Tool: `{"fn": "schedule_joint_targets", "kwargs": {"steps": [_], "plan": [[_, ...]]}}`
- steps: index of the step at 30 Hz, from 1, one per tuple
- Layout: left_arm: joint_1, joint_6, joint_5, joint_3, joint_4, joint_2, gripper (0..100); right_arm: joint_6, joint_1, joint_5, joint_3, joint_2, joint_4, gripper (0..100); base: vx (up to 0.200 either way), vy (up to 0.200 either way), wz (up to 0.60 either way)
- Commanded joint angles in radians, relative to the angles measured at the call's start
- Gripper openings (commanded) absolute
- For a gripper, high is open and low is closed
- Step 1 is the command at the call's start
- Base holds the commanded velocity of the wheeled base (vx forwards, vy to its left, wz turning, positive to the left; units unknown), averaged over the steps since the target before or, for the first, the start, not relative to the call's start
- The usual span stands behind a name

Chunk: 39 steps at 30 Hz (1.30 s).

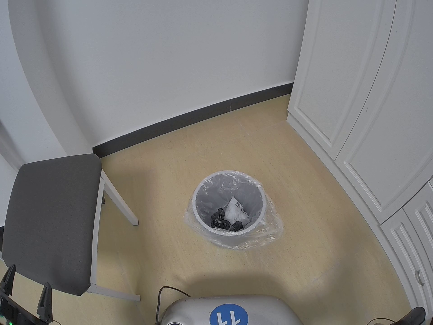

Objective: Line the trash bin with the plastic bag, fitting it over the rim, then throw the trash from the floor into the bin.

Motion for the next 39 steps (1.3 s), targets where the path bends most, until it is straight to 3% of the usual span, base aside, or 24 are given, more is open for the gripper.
{"fn": "schedule_joint_targets", "kwargs": {"steps": [1,9,20,39], "plan": [[0.0,0.011,-0.003,0.018,-0.036,-0.013,100,-0.028,0.0,0.024,0.018,-0.014,0.014,100,0.0,0.0,0.0],[0.0,0.006,-0.009,0.021,-0.037,-0.013,100,-0.106,0.0,0.076,0.018,-0.014,0.165,100,0.0,0.0,0.0],[0.0,-0.041,-0.055,0.031,-0.004,-0.013,100,-0.112,0.0,0.093,0.018,-0.014,0.289,100,0.0,0.0,0.0],[0.002,-0.041,-0.057,0.032,-0.004,-0.013,100,-0.149,0.0,0.203,0.016,-0.014,0.291,100,0.0,0.0,0.0]]}}
